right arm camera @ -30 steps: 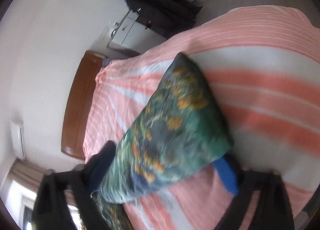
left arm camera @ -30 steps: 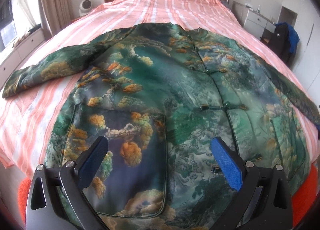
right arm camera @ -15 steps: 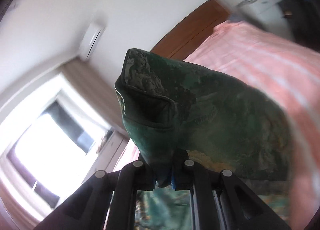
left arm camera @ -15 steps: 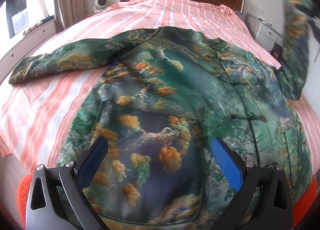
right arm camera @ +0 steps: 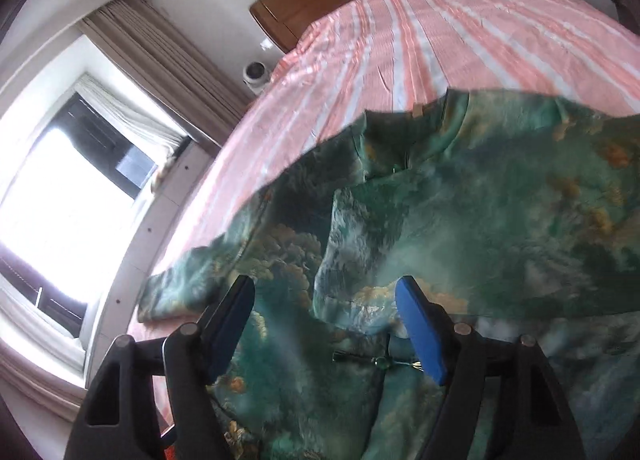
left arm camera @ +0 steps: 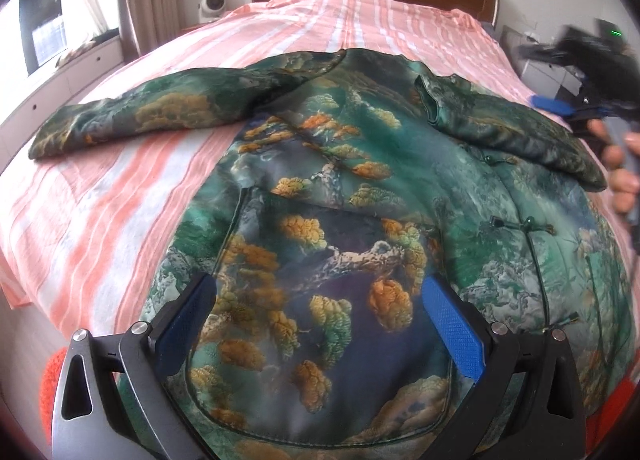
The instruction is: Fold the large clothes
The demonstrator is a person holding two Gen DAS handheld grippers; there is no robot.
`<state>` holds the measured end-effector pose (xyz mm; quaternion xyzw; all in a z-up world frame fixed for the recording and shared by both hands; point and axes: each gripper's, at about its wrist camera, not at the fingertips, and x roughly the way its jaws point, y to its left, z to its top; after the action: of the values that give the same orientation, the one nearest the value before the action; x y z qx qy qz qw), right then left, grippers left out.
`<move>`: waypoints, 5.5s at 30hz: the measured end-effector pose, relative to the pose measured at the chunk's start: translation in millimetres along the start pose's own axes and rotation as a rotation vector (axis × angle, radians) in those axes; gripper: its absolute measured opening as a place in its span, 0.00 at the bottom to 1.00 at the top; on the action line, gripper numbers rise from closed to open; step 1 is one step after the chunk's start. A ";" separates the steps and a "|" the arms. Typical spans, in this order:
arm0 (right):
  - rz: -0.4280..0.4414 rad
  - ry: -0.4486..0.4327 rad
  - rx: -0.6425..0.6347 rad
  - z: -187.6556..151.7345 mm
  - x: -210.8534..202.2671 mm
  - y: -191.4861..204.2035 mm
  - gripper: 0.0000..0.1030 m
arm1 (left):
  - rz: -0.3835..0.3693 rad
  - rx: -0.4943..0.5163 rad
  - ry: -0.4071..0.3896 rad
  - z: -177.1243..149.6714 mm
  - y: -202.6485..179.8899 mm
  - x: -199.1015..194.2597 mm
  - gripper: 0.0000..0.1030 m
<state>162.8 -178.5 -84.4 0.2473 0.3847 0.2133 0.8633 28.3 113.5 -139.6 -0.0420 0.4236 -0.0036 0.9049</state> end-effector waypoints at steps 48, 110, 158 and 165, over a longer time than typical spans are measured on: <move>-0.267 -0.004 -0.370 -204.0 -108.0 43.5 0.84 | 0.141 -0.645 -0.078 177.5 305.7 72.2 0.12; -0.265 -0.027 -0.059 -64.4 -80.1 -62.8 0.84 | 0.436 0.281 0.106 225.4 -41.1 226.8 0.96; -0.451 -0.149 -0.129 -142.7 -130.1 -79.0 0.84 | 0.032 0.180 0.021 77.4 -23.4 52.9 0.98; -0.459 -0.122 -0.150 -150.4 -126.7 -82.0 0.84 | 0.024 0.132 0.095 51.4 -47.7 92.6 0.98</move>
<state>-16.0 -274.3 -149.6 0.1011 0.3611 0.0244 0.9267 128.5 65.9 -174.0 0.0232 0.4654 -0.0227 0.8845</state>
